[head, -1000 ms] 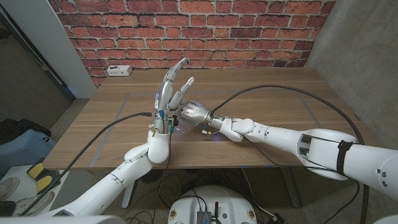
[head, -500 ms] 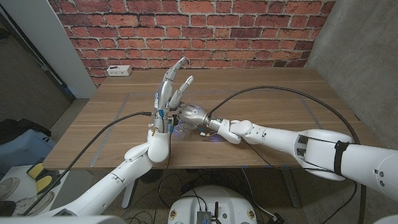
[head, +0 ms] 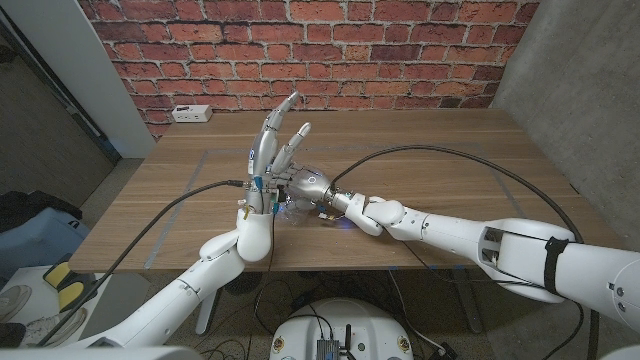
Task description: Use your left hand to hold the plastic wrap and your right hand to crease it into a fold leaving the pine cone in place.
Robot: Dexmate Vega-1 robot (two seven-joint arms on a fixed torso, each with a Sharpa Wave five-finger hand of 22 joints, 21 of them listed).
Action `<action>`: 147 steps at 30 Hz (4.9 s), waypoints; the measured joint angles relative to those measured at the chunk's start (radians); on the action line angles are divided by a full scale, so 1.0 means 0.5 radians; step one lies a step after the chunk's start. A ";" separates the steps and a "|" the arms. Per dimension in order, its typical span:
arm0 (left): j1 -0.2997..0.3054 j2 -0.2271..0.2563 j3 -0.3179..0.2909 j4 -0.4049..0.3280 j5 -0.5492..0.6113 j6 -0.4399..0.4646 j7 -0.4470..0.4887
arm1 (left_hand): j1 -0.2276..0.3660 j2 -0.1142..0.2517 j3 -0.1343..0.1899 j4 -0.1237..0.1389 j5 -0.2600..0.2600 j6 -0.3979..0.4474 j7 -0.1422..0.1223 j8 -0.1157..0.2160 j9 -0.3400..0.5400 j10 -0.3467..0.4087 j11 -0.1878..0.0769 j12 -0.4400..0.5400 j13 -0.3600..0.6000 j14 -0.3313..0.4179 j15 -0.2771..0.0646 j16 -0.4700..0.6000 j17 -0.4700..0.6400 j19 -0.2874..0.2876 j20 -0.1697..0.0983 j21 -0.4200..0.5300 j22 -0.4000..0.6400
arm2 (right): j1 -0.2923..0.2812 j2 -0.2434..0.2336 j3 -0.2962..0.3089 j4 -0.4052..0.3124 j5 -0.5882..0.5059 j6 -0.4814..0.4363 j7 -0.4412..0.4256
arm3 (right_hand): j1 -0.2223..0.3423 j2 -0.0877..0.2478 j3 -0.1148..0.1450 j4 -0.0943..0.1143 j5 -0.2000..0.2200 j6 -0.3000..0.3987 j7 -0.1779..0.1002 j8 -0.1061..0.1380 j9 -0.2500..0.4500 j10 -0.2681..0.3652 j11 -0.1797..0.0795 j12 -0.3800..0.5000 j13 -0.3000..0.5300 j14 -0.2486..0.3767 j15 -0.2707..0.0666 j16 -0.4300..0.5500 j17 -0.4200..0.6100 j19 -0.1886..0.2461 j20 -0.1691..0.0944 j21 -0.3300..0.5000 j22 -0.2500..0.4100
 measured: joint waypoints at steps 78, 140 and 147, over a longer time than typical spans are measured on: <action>-0.030 -0.009 0.011 0.014 -0.053 0.097 -0.051 | 0.069 0.089 0.092 -0.036 0.000 -0.018 -0.018 0.000 -0.009 0.004 -0.004 -0.062 -0.102 0.025 -0.025 0.000 -0.037 0.007 -0.007 -0.015 -0.019 | 0.051 0.183 0.299 0.037 0.838 0.026 1.328 | -1.750 0.005 -0.059 0.173 0.035 -0.705 0.400 -0.043 -0.024 -0.652 0.341 -0.004 -0.154 -0.907 0.101 -0.027 -0.672 -0.866 0.040 -0.743 -0.022; -0.117 0.003 0.062 0.047 -0.109 0.174 -0.198 | 0.079 0.100 0.108 -0.036 -0.017 0.001 0.000 0.000 -0.008 0.015 -0.014 -0.070 -0.157 0.043 -0.028 0.000 -0.036 0.007 -0.007 -0.031 -0.018 | -0.153 0.084 0.613 0.253 0.981 0.829 -0.014 | -1.047 0.144 -0.022 -0.173 0.258 -0.142 0.199 0.393 0.056 -0.114 0.290 0.527 -0.035 -0.252 0.011 0.202 -0.532 -0.034 0.139 -0.563 -0.007; -0.117 0.003 0.062 0.047 -0.127 0.190 -0.210 | 0.079 0.100 0.114 -0.030 -0.017 0.001 0.000 0.000 -0.008 0.015 -0.014 -0.070 -0.167 0.043 -0.028 0.000 -0.036 0.015 0.000 -0.031 -0.018 | -0.204 0.036 0.689 0.141 0.996 0.824 0.002 | -1.028 0.148 -0.004 -0.181 0.266 -0.091 0.215 0.393 0.037 -0.062 0.293 0.543 -0.046 -0.203 0.011 0.217 -0.532 0.006 0.146 -0.563 -0.003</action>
